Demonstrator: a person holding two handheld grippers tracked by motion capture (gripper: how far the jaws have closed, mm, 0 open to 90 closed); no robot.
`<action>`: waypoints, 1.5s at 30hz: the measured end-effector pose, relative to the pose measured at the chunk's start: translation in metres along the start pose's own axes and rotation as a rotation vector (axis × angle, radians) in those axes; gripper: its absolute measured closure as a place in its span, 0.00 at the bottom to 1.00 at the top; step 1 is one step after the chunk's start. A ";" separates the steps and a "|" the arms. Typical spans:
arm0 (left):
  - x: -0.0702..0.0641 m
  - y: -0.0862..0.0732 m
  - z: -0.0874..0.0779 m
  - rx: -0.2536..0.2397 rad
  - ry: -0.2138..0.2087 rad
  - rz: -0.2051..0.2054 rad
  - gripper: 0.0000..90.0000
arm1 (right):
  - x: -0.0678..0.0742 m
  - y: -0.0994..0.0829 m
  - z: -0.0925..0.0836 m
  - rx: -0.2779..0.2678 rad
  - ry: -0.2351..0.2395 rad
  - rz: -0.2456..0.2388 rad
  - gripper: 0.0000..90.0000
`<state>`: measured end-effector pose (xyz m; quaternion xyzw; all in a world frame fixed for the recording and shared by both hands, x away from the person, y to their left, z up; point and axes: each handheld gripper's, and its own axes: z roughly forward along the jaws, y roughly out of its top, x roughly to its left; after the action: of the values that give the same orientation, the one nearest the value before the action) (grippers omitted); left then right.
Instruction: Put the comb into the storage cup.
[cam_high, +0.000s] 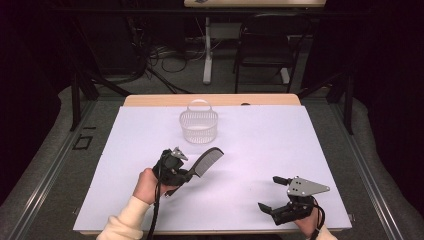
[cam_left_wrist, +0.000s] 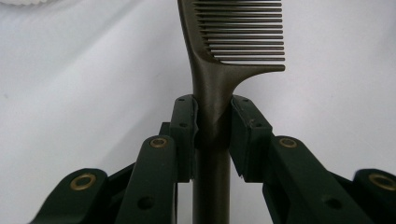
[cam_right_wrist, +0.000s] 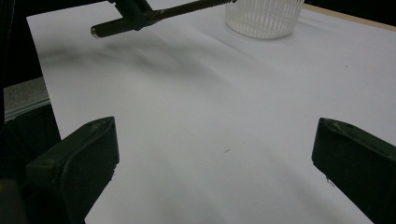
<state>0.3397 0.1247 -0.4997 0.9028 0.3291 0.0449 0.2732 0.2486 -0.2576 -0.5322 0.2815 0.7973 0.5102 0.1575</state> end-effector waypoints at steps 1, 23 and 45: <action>0.000 -0.001 0.000 -0.009 0.001 -0.005 0.80 | 0.000 0.000 0.000 0.000 -0.001 -0.001 0.00; 0.006 -0.003 -0.005 -0.144 0.026 -0.007 0.80 | 0.001 -0.003 -0.005 0.003 -0.015 0.010 0.00; 0.005 -0.003 -0.012 -0.225 0.075 -0.001 0.80 | -0.002 -0.004 -0.005 0.004 -0.021 0.015 0.00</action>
<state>0.3384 0.1356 -0.4916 0.8639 0.3326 0.1151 0.3602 0.2467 -0.2636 -0.5342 0.2933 0.7945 0.5066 0.1614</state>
